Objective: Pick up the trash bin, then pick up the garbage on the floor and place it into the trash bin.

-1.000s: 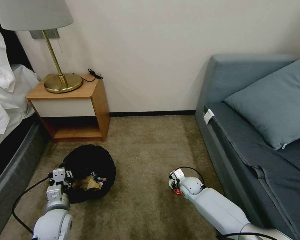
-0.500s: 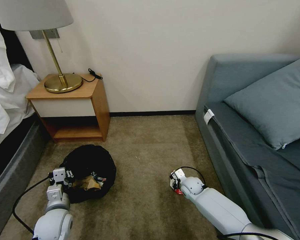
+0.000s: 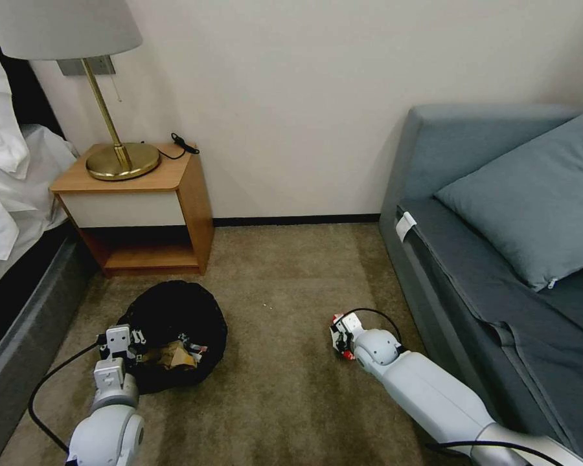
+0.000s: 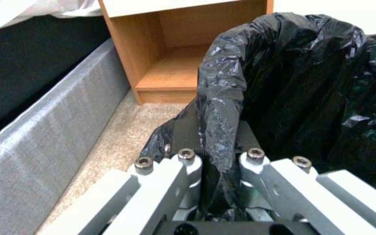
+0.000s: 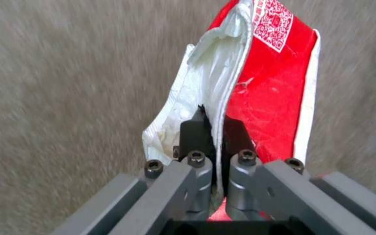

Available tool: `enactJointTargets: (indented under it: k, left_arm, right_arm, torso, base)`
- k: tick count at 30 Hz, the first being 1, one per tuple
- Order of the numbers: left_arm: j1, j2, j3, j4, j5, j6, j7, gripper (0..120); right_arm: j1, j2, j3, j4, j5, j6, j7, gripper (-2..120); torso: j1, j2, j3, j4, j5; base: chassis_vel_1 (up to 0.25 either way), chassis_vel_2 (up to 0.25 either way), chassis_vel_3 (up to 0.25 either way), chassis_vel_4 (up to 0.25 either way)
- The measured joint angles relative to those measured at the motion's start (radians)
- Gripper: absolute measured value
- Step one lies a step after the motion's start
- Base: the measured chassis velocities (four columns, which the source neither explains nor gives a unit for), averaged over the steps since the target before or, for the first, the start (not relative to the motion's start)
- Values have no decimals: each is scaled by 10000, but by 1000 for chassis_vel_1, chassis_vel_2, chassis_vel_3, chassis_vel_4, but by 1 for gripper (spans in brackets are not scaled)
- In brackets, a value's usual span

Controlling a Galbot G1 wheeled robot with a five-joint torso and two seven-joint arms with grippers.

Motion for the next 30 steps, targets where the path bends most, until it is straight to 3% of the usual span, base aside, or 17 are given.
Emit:
enactJointTargets:
  k: [17,30]
  left_arm:
    - [-4,-80,247,6,109,-115,122,4]
    - [24,-15,172,-163,83,18,123,4]
  right_arm:
    - [568,-1142,524,3844,1076,-349,-335,0]
    - [881,-1080,40,5838,1777,-373,-955,0]
  torso:
    - [0,1,0,1,-1]
    - [1,-1,1,0,-5]
  base:
    - [0,0,0,0]
    - [0,0,0,0]
